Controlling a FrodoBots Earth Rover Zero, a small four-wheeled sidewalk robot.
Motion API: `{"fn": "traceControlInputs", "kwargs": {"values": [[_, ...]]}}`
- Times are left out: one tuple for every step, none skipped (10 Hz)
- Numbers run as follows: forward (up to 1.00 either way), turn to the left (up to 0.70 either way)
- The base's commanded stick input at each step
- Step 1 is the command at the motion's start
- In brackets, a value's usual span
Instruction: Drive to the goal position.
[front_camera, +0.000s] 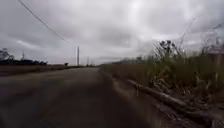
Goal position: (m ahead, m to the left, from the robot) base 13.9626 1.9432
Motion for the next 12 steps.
{"fn": "traceControlInputs", "kwargs": {"values": [[0.70,0.00],[0.70,0.00],[0.70,0.00],[0.70,0.00],[0.70,0.00],[0.70,0.00],[0.70,0.00],[0.70,0.00],[0.70,0.00],[0.70,0.00],[0.70,0.00],[0.70,0.00]]}}
